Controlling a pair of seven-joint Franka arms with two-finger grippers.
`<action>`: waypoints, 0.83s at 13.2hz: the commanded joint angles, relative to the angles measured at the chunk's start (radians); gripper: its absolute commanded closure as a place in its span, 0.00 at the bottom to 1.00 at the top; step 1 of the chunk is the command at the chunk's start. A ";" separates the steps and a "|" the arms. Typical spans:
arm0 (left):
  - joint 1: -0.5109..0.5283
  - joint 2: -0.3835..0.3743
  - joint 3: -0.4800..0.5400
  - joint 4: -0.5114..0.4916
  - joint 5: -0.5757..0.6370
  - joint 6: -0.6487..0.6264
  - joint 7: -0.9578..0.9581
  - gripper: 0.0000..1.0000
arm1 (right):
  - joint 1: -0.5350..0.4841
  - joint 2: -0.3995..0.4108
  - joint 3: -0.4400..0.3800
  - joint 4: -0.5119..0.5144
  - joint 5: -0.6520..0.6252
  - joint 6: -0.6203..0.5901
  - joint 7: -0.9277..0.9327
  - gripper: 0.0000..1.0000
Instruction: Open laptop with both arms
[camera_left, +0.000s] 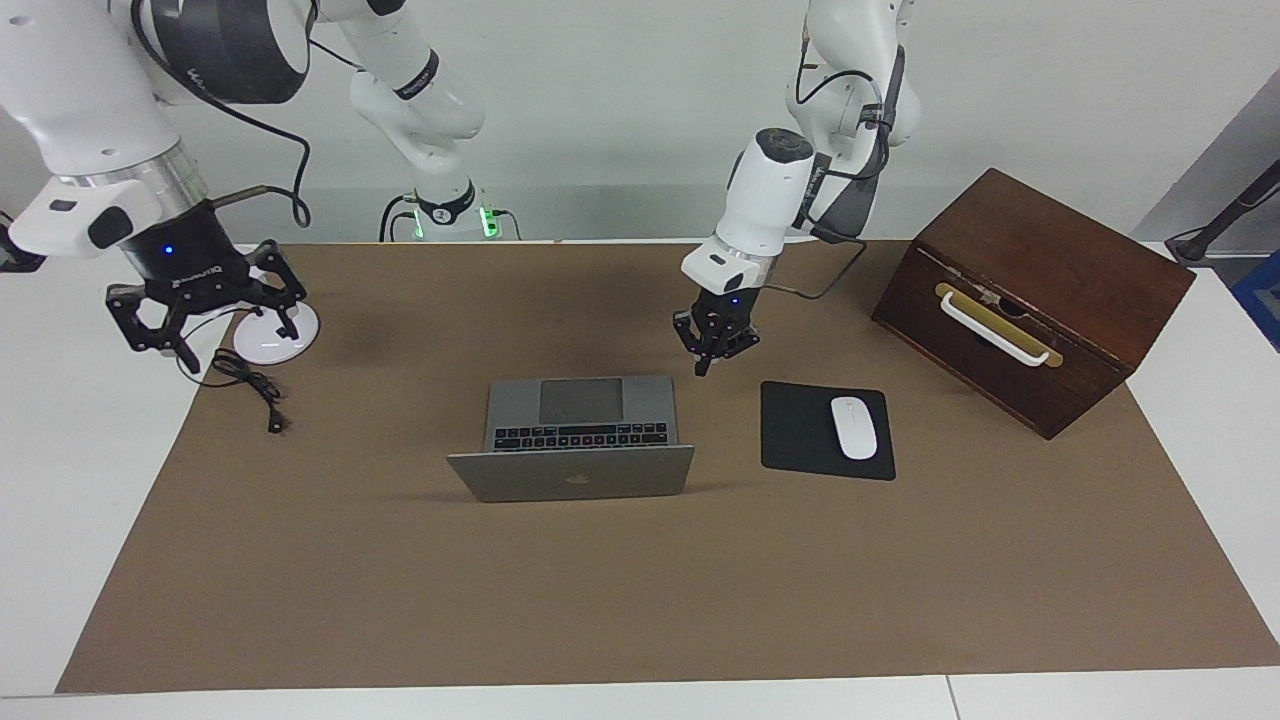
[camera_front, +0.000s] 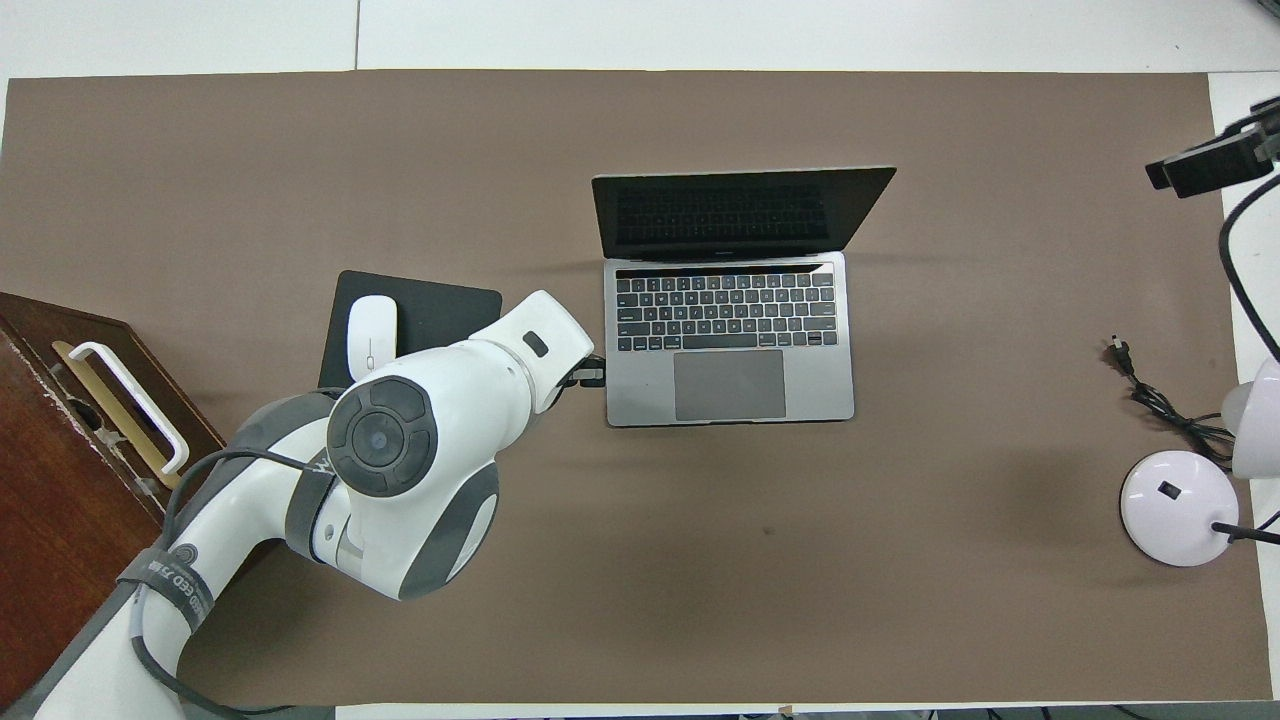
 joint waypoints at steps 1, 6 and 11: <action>0.056 -0.033 -0.002 0.049 -0.001 -0.151 0.067 1.00 | -0.035 -0.040 0.001 -0.026 -0.003 -0.175 0.277 0.00; 0.178 -0.120 -0.002 0.069 0.002 -0.308 0.150 0.76 | -0.026 -0.261 0.003 -0.282 0.113 -0.158 0.682 0.00; 0.281 -0.192 -0.001 0.073 0.006 -0.414 0.202 0.00 | -0.035 -0.367 0.000 -0.433 0.196 0.010 0.721 0.00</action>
